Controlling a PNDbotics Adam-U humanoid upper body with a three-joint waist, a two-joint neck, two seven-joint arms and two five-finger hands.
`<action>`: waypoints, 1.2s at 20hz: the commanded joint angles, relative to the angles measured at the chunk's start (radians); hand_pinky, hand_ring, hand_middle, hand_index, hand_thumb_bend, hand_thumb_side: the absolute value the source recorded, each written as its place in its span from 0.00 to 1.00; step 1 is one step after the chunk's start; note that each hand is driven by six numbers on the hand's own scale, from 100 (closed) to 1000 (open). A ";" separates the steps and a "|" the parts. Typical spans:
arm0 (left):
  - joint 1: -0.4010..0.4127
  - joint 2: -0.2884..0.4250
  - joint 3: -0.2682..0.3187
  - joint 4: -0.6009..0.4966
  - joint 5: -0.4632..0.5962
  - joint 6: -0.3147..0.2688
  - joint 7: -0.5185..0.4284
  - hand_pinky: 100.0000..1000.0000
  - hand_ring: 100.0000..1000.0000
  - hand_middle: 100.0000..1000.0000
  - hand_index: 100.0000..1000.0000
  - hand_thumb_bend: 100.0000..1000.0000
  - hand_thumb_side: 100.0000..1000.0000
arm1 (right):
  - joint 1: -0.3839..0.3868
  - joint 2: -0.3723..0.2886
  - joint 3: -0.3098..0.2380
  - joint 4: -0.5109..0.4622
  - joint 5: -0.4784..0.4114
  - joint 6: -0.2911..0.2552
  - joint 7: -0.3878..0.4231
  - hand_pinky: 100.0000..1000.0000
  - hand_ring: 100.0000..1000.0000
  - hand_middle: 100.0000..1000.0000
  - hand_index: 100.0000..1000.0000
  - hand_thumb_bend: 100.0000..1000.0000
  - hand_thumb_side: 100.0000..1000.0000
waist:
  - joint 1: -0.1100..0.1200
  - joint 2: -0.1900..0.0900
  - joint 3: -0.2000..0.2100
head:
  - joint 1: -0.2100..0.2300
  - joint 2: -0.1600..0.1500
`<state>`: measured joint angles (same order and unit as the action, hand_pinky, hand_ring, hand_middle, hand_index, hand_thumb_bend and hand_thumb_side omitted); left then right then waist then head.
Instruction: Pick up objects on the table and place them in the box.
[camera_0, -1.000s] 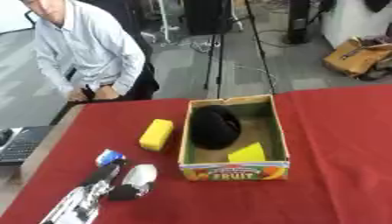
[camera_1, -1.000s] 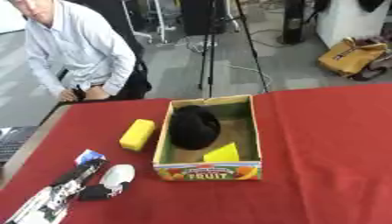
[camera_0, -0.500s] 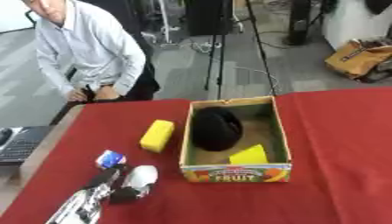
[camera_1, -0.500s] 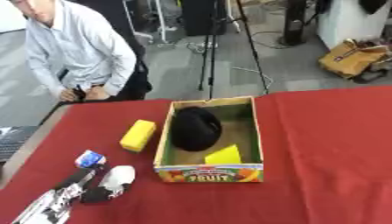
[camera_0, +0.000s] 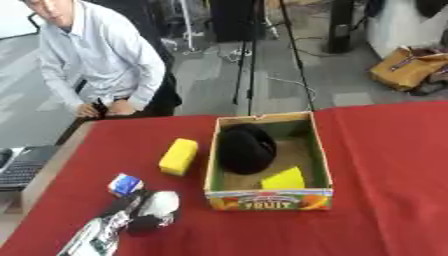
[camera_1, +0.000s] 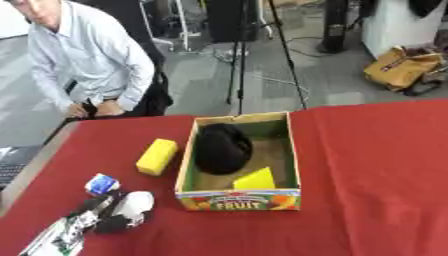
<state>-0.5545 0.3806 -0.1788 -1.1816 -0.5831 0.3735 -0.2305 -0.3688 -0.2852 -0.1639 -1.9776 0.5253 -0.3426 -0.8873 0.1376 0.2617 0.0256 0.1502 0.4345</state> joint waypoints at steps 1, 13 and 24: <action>-0.017 0.011 0.012 0.010 -0.001 -0.007 -0.009 1.00 1.00 1.00 1.00 0.55 0.66 | -0.010 -0.006 -0.004 -0.022 -0.008 -0.019 -0.020 0.70 0.66 0.53 0.52 0.00 0.93 | -0.009 -0.012 -0.001 | 0.007 -0.010; -0.026 0.012 0.016 0.038 -0.011 -0.003 -0.021 1.00 1.00 1.00 1.00 0.51 0.63 | -0.011 -0.007 -0.009 -0.022 -0.013 -0.024 -0.020 0.70 0.66 0.53 0.52 0.00 0.93 | -0.008 -0.011 -0.006 | 0.011 -0.009; -0.012 0.024 0.013 0.013 0.002 0.005 -0.031 1.00 0.92 0.97 0.96 0.38 0.57 | -0.009 -0.008 -0.014 -0.022 -0.014 -0.021 -0.020 0.70 0.66 0.53 0.52 0.00 0.93 | -0.005 -0.013 -0.002 | 0.014 -0.008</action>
<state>-0.5680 0.3816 -0.1664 -1.1609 -0.5884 0.3735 -0.2533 -0.3693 -0.2852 -0.1706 -1.9776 0.5172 -0.3437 -0.8877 0.1382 0.2617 0.0218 0.1604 0.4332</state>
